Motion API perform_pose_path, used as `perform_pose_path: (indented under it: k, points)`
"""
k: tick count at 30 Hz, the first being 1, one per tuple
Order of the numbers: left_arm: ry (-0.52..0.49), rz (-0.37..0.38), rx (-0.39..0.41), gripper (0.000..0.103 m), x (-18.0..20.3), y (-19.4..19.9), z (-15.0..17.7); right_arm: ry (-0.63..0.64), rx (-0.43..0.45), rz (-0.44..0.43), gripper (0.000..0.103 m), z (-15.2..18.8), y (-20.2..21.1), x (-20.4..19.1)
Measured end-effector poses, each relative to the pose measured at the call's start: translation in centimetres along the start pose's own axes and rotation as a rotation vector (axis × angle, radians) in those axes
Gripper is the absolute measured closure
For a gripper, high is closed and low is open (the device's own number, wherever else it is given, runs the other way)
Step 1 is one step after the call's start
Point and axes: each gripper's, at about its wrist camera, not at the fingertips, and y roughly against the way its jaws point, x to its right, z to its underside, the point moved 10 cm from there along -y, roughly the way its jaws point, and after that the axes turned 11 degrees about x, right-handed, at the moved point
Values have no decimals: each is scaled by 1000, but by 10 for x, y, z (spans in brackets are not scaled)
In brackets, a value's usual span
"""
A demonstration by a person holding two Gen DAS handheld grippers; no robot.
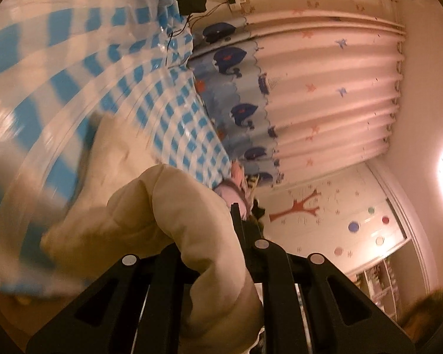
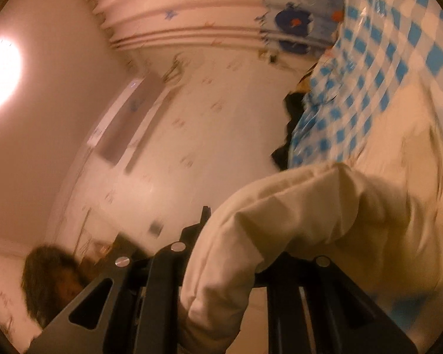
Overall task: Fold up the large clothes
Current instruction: 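Lift the hem with both grippers and fold it over toward the collar, then open both grippers and release the folded jacket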
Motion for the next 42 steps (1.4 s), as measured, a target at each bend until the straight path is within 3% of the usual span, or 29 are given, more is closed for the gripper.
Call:
perform_pose_path:
  k: [5,9,16,22,24,26,29,30,32,35,36,38,40,42]
  points:
    - [21,-16,23,94,-5,-79,-54,-26,63,98,86,-64,-39,42]
    - [90,-104,35,94,-44,-135,-79,-65,84,210,86,-95,-61,91]
    - [187,-327,9,93,-142,-182,-78,-173,104,409,86,-112,-62,192]
    - [231,-407,-24,89,-183,-204,-75,-232,100,517,85,-113,-56,235]
    - [247,-406,-35,82,-180,-206,-76,-251,97,523,78,-115,-56,235]
    - [254,-362,-33,49,-162,-204,-83,-252,100,496,47,-119,-60,224]
    - [224,-231,43,20,-114,-194,-104,-213,134,461,23,-129,-62,197]
    - [217,-187,71,17,-97,-190,-110,-196,144,454,21,-132,-62,189]
    - [127,-163,122,16,-64,-182,-120,-100,140,474,21,-135,-67,166]
    - [-195,-210,101,16,-11,-186,-98,121,65,534,21,-119,-88,133]
    - [-346,-235,54,16,5,-195,-73,233,14,573,21,-105,-101,124]
    - [-544,-277,-36,16,14,-214,-32,453,-94,691,21,-78,-124,121]
    - [-729,-322,-165,16,7,-247,20,598,-213,779,21,-52,-144,136]
    - [-842,-380,-258,16,-11,-280,52,679,-305,884,21,-37,-156,166]
